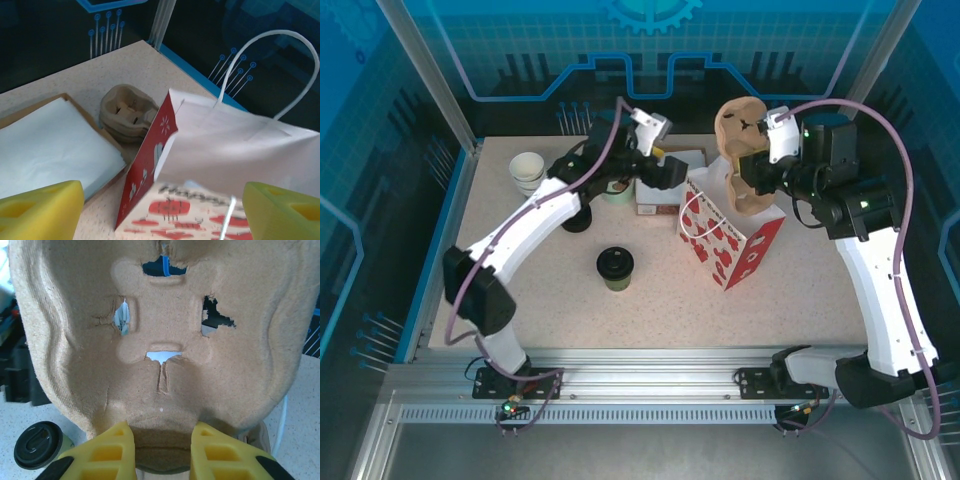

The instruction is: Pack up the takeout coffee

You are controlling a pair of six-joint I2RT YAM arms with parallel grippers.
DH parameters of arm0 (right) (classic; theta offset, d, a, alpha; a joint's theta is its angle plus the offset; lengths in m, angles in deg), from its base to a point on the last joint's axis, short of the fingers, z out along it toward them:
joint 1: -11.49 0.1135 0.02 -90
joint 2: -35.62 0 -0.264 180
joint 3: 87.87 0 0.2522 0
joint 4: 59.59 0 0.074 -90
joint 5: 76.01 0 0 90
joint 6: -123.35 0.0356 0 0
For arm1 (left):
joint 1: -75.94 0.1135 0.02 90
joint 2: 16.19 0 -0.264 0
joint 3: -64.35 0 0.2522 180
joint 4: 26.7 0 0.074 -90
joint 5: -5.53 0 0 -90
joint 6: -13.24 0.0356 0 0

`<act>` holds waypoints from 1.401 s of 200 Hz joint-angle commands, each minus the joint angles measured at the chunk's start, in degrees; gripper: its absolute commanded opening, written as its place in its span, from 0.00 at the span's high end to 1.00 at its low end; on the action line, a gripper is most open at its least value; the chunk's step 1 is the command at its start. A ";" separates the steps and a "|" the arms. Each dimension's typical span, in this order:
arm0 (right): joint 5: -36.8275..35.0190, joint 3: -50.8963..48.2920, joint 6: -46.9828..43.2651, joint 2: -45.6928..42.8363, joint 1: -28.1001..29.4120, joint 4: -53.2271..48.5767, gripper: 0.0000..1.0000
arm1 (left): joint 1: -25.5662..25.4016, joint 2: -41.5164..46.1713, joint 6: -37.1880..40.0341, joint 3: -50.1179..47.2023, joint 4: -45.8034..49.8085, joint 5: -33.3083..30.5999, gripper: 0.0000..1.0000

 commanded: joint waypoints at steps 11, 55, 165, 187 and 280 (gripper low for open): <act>1.06 -0.79 -0.99 -1.21 -2.08 -0.98 0.77 | -1.08 -9.82 4.80 13.26 10.31 6.32 0.18; 1.62 -0.80 -1.18 -0.90 -3.12 -1.11 0.77 | -2.67 -20.78 6.89 28.59 18.32 8.56 0.24; 4.74 -2.35 -3.79 1.94 -3.26 1.60 0.78 | -2.27 -27.78 6.80 37.42 21.09 6.93 0.72; 5.13 -3.26 -4.26 2.02 -3.28 2.41 0.78 | -1.67 -27.51 5.68 37.41 21.46 8.16 0.80; 11.32 -4.97 -7.38 1.59 -1.81 3.18 0.78 | 0.19 -21.32 5.29 31.98 24.61 10.52 0.94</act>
